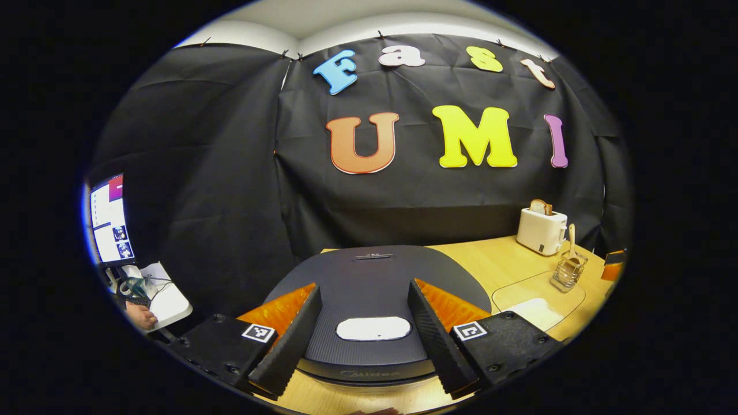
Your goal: Close the left gripper, press the button to open the rice cooker; take a wooden spoon from the chopstick holder with the right hand, scoop a spoonful of rice and pour it into the rice cooker, then put the wooden spoon back into the chopstick holder.
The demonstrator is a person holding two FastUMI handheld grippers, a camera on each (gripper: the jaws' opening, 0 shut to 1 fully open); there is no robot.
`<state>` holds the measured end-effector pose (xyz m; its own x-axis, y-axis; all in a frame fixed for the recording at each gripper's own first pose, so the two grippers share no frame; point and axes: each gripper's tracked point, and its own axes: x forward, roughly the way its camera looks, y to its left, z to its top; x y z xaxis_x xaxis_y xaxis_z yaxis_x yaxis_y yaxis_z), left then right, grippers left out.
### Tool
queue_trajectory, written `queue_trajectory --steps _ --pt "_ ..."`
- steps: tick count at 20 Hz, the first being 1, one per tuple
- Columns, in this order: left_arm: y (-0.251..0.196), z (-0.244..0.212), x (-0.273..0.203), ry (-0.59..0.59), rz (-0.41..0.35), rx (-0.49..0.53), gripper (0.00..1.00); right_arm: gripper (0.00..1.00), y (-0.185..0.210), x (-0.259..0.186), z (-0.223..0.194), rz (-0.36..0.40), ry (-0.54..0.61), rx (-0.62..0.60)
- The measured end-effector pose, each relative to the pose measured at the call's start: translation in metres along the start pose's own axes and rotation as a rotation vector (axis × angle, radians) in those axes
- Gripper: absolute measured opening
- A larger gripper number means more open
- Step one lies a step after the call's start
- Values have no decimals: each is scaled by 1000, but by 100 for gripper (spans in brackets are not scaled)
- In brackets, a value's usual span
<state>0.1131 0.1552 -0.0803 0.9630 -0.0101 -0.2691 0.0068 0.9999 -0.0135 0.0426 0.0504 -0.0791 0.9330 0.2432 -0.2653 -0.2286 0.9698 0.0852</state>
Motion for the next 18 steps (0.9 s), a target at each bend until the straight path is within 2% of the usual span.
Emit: queue_trajectory --steps 2,3,4,5,9,10,15,16,17,18 --pt "1 -4 -8 30 -4 -13 95 95 3 -1 -1 3 1 -11" --pt "-1 -6 -9 58 -9 -19 95 91 2 -1 -1 0 2 -16" --pt "-1 -6 -12 77 -12 -26 94 91 3 -2 -2 -3 3 -19" --pt "-2 -8 -17 97 -18 -32 95 95 3 -1 -1 -2 2 -19" --pt "-5 -10 -35 127 -14 -34 94 95 8 -3 -2 8 1 -27" --pt "-6 -10 -38 122 -6 -36 94 91 10 -4 -3 12 3 -29" --pt "-8 -11 -47 79 13 -33 93 91 18 -3 -8 28 18 -31" --pt "-8 -12 -47 67 18 -30 92 100 20 -3 -10 31 21 -30" --pt "-8 -11 -48 44 27 -24 92 95 21 -2 -10 33 22 -30" --pt "-8 -11 -49 18 36 -19 91 95 22 -2 -11 35 23 -32"
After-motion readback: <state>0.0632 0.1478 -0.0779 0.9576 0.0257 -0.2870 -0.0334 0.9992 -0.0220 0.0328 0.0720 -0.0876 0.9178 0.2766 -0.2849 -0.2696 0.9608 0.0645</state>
